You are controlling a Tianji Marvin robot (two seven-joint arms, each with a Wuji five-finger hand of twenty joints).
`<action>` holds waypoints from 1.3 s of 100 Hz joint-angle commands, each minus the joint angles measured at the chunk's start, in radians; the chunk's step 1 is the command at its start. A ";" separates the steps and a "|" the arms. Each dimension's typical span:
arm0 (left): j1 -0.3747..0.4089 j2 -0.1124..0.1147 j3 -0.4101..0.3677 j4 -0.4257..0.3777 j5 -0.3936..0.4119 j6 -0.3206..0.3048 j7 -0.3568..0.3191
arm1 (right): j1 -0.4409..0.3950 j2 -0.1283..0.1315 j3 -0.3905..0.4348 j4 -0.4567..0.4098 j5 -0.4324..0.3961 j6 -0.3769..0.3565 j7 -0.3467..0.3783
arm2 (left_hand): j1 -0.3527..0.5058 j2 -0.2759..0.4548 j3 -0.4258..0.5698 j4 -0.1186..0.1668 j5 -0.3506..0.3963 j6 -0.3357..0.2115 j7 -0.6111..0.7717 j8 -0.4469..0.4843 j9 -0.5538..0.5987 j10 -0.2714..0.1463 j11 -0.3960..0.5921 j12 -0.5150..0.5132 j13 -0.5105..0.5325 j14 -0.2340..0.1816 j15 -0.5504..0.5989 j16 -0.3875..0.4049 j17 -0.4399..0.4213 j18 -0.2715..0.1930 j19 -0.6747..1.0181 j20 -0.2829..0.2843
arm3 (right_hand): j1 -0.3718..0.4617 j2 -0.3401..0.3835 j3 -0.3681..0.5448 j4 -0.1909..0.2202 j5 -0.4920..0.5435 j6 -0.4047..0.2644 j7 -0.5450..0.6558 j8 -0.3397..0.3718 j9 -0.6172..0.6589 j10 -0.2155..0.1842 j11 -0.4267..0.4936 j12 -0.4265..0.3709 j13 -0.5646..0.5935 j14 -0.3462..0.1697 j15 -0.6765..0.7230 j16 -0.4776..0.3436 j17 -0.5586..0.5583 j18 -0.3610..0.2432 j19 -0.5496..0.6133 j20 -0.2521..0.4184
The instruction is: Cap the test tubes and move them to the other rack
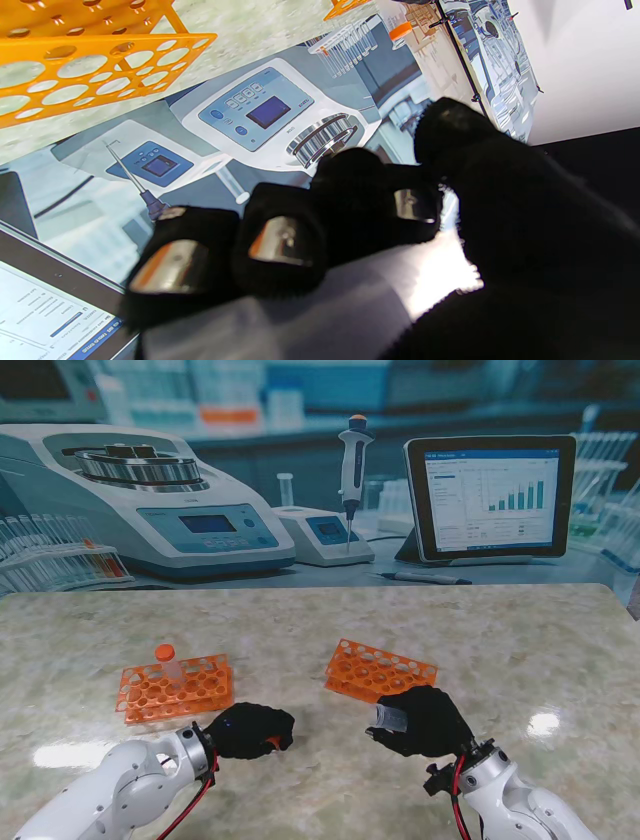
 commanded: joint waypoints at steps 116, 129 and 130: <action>-0.011 -0.034 -0.008 -0.035 -0.143 -0.020 0.021 | 0.004 -0.001 -0.014 0.010 0.008 0.004 0.014 | 0.138 0.011 0.094 0.066 0.028 0.021 0.016 -0.006 -0.004 0.017 0.001 -0.008 0.095 -0.060 0.037 0.047 0.000 0.002 -0.027 -0.013 | 0.048 0.041 0.009 0.017 0.071 -0.029 0.073 0.047 0.055 0.031 0.013 0.023 0.022 -0.156 0.212 0.085 0.071 -0.096 0.326 0.052; -0.011 -0.038 -0.007 -0.034 -0.163 -0.022 0.026 | 0.005 0.000 -0.016 0.010 0.009 0.005 0.016 | 0.138 0.011 0.095 0.066 0.028 0.021 0.015 -0.006 -0.004 0.019 0.000 -0.009 0.096 -0.059 0.035 0.051 -0.001 0.001 -0.027 -0.010 | 0.047 0.040 0.009 0.017 0.071 -0.029 0.073 0.047 0.056 0.031 0.014 0.024 0.022 -0.156 0.212 0.085 0.071 -0.096 0.326 0.052; -0.011 -0.038 -0.007 -0.034 -0.164 -0.023 0.026 | 0.005 0.000 -0.016 0.010 0.009 0.005 0.016 | 0.138 0.012 0.095 0.066 0.028 0.022 0.015 -0.005 -0.005 0.020 -0.001 -0.009 0.096 -0.059 0.035 0.052 -0.001 0.001 -0.028 -0.010 | 0.047 0.040 0.009 0.017 0.071 -0.029 0.073 0.047 0.055 0.031 0.014 0.023 0.022 -0.156 0.212 0.085 0.071 -0.096 0.326 0.052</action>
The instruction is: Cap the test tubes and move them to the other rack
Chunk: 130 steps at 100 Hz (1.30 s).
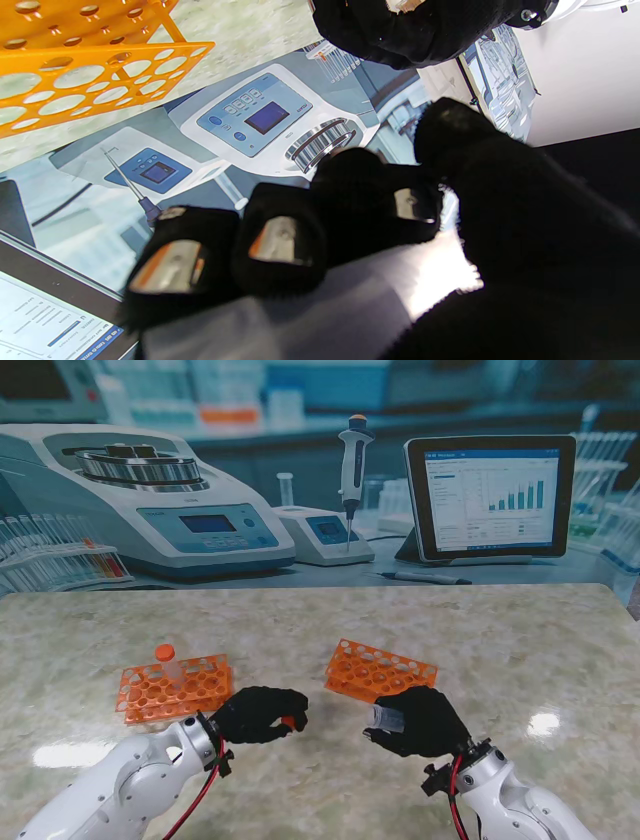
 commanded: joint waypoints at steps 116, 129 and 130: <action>0.001 -0.059 0.024 -0.021 -0.214 -0.035 0.091 | 0.000 0.001 -0.011 0.004 0.011 0.007 0.021 | 0.138 0.009 0.117 0.061 0.029 0.029 0.015 0.001 -0.013 0.022 0.000 -0.001 0.078 -0.057 0.039 0.079 -0.013 0.008 -0.039 0.006 | 0.048 0.039 0.008 0.017 0.071 -0.029 0.073 0.046 0.055 0.033 0.013 0.024 0.022 -0.155 0.211 0.085 0.071 -0.096 0.325 0.052; -0.001 -0.064 0.029 -0.026 -0.219 -0.041 0.108 | 0.001 0.002 -0.012 0.004 0.010 0.008 0.023 | 0.138 0.009 0.117 0.060 0.030 0.027 0.016 0.002 -0.012 0.021 0.001 0.000 0.078 -0.058 0.039 0.079 -0.013 0.008 -0.039 0.007 | 0.049 0.038 0.008 0.018 0.071 -0.029 0.073 0.046 0.055 0.032 0.011 0.024 0.022 -0.155 0.210 0.084 0.070 -0.096 0.324 0.051; -0.001 -0.065 0.029 -0.026 -0.219 -0.042 0.109 | 0.002 0.002 -0.012 0.004 0.010 0.008 0.024 | 0.138 0.009 0.117 0.060 0.030 0.028 0.016 0.003 -0.013 0.021 0.000 0.000 0.078 -0.058 0.040 0.079 -0.013 0.008 -0.039 0.007 | 0.048 0.038 0.007 0.018 0.071 -0.029 0.073 0.046 0.055 0.032 0.011 0.024 0.022 -0.155 0.210 0.084 0.070 -0.096 0.324 0.051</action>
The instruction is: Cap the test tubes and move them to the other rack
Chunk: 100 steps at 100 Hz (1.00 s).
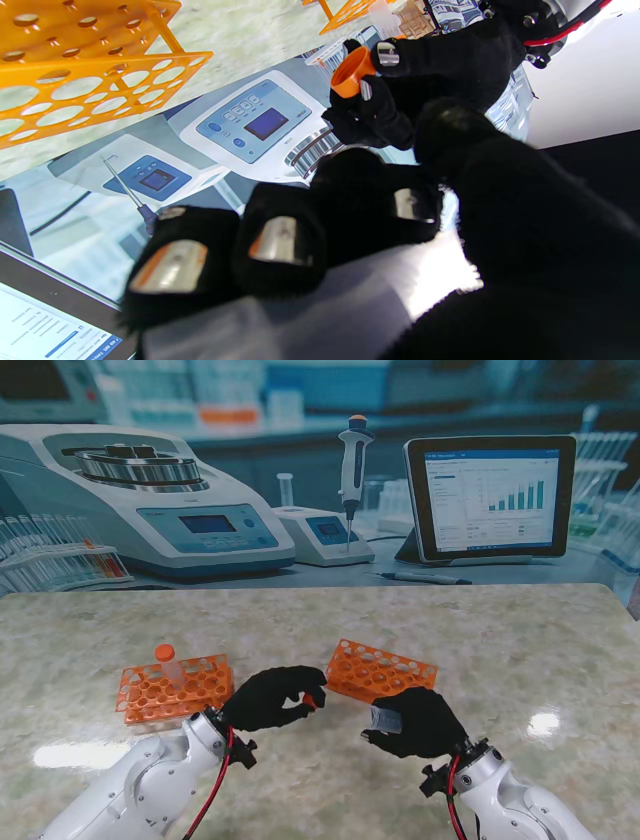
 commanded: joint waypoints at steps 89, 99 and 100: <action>0.011 -0.030 0.008 -0.045 -0.002 -0.044 0.094 | 0.044 -0.003 -0.062 0.022 0.039 0.037 0.013 | 0.138 0.014 0.117 0.061 0.028 0.019 0.015 0.003 -0.016 0.010 0.000 0.001 0.074 -0.065 0.044 0.045 -0.005 -0.003 -0.026 0.012 | 0.050 0.040 0.004 0.019 0.070 -0.029 0.072 0.046 0.055 0.035 0.007 0.026 0.022 -0.155 0.207 0.083 0.070 -0.096 0.321 0.051; 0.016 -0.031 0.004 -0.050 0.003 -0.046 0.103 | 0.053 -0.003 -0.071 0.028 0.044 0.041 0.013 | 0.138 0.014 0.117 0.062 0.029 0.019 0.016 0.004 -0.016 0.009 0.000 0.001 0.074 -0.066 0.044 0.045 -0.005 -0.003 -0.026 0.012 | 0.051 0.039 0.004 0.019 0.070 -0.029 0.072 0.046 0.055 0.034 0.006 0.026 0.022 -0.155 0.207 0.083 0.070 -0.096 0.321 0.051; 0.016 -0.031 0.004 -0.051 0.003 -0.047 0.104 | 0.054 -0.003 -0.071 0.028 0.045 0.042 0.013 | 0.138 0.014 0.117 0.062 0.027 0.019 0.015 0.004 -0.016 0.010 0.000 0.001 0.074 -0.065 0.044 0.045 -0.005 -0.003 -0.026 0.012 | 0.051 0.039 0.004 0.019 0.070 -0.029 0.072 0.046 0.055 0.034 0.006 0.026 0.022 -0.155 0.207 0.083 0.070 -0.096 0.321 0.051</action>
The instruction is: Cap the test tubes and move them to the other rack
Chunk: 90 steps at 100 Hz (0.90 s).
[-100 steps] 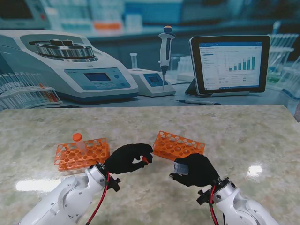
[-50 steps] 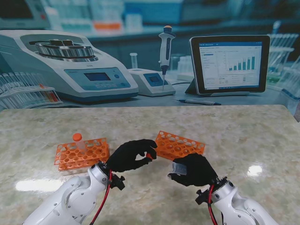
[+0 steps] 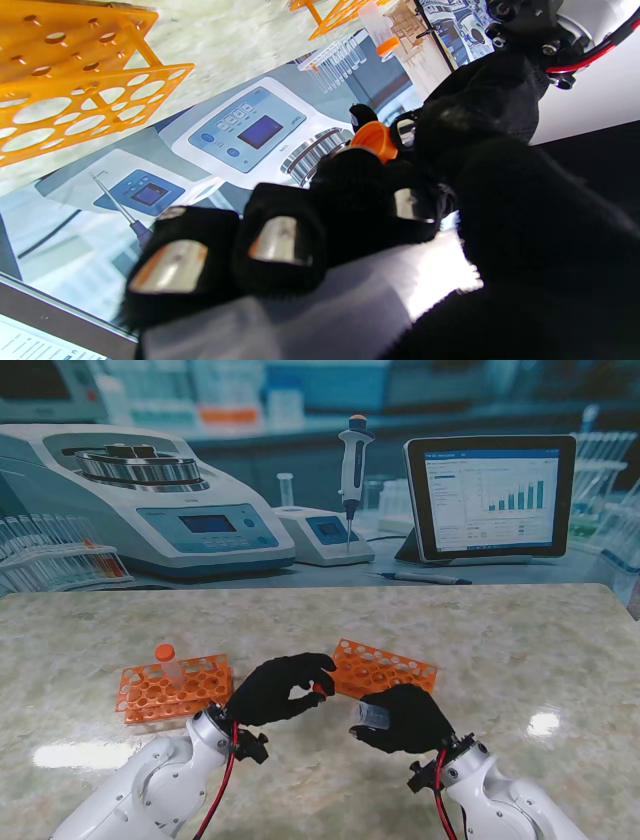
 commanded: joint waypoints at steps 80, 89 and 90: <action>0.057 -0.023 -0.016 -0.052 -0.062 -0.056 0.036 | 0.067 -0.009 -0.057 0.047 0.040 0.054 0.017 | 0.138 0.016 0.115 0.062 0.028 0.017 0.017 0.005 -0.017 0.009 0.000 0.001 0.074 -0.067 0.043 0.041 -0.005 -0.006 -0.025 0.014 | 0.051 0.038 0.004 0.019 0.070 -0.028 0.072 0.046 0.055 0.036 0.009 0.020 0.022 -0.155 0.207 0.083 0.070 -0.095 0.321 0.051; 0.067 -0.023 -0.021 -0.061 -0.060 -0.065 0.038 | 0.075 -0.009 -0.060 0.050 0.043 0.060 0.017 | 0.138 0.016 0.116 0.062 0.028 0.017 0.018 0.006 -0.017 0.009 0.000 0.001 0.075 -0.066 0.043 0.042 -0.005 -0.007 -0.024 0.015 | 0.050 0.037 0.005 0.019 0.070 -0.028 0.072 0.046 0.055 0.037 0.009 0.020 0.022 -0.155 0.207 0.083 0.070 -0.095 0.321 0.051; 0.068 -0.023 -0.022 -0.062 -0.059 -0.066 0.038 | 0.076 -0.009 -0.061 0.051 0.044 0.061 0.018 | 0.138 0.016 0.116 0.062 0.029 0.018 0.018 0.006 -0.017 0.009 0.000 0.001 0.074 -0.066 0.043 0.041 -0.005 -0.007 -0.024 0.015 | 0.050 0.038 0.006 0.019 0.070 -0.028 0.072 0.046 0.055 0.036 0.009 0.020 0.022 -0.155 0.207 0.083 0.070 -0.095 0.321 0.051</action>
